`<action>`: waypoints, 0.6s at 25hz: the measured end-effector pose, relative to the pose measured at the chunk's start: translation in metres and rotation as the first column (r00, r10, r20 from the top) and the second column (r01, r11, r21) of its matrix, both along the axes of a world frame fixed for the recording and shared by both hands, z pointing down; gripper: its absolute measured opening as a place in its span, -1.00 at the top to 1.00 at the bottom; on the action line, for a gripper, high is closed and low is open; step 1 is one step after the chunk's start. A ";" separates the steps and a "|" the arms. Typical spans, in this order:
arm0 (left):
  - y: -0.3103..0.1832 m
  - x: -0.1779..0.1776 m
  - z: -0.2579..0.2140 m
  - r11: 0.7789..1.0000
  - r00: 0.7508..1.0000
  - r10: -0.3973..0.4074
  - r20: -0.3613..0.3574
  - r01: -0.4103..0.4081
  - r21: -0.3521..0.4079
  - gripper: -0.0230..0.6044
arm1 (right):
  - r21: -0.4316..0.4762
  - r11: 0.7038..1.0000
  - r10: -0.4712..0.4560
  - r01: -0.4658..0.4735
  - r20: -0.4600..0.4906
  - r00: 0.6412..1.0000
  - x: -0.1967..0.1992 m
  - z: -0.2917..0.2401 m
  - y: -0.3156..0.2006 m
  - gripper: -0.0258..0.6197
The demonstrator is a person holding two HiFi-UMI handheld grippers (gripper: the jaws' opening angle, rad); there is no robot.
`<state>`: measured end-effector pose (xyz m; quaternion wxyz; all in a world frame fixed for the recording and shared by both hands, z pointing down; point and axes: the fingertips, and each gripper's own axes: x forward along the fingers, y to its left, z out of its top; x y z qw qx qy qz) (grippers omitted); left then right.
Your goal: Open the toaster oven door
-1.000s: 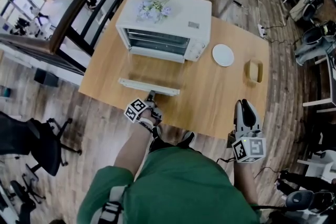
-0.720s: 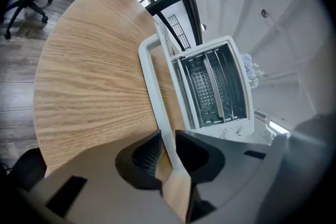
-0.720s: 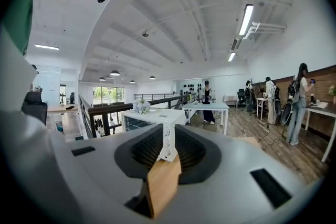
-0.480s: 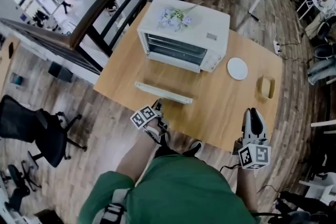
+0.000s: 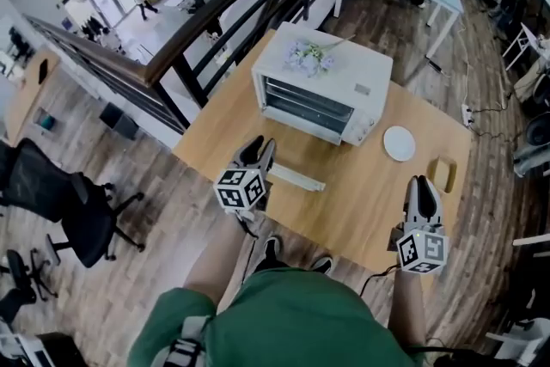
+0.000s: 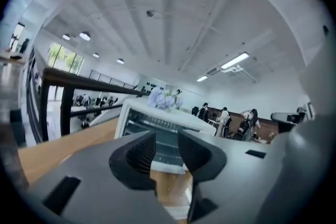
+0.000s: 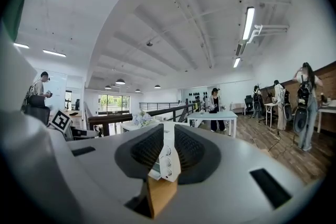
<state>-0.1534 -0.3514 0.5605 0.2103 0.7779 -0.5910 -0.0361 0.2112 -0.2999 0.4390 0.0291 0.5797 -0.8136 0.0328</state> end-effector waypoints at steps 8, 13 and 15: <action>0.000 0.053 -0.120 0.968 0.984 0.090 0.153 -0.122 0.218 0.52 | 0.062 0.998 -0.022 0.022 -0.002 1.000 -0.008 -0.041 -0.033 0.71; 0.005 0.083 -0.170 0.934 0.964 0.113 0.240 -0.185 0.304 0.52 | 0.127 0.991 -0.046 0.044 0.013 0.999 -0.012 -0.072 -0.039 0.76; 0.007 0.089 -0.189 0.922 0.960 0.108 0.256 -0.194 0.336 0.52 | 0.147 0.988 -0.057 0.054 0.018 0.998 -0.011 -0.082 -0.039 0.76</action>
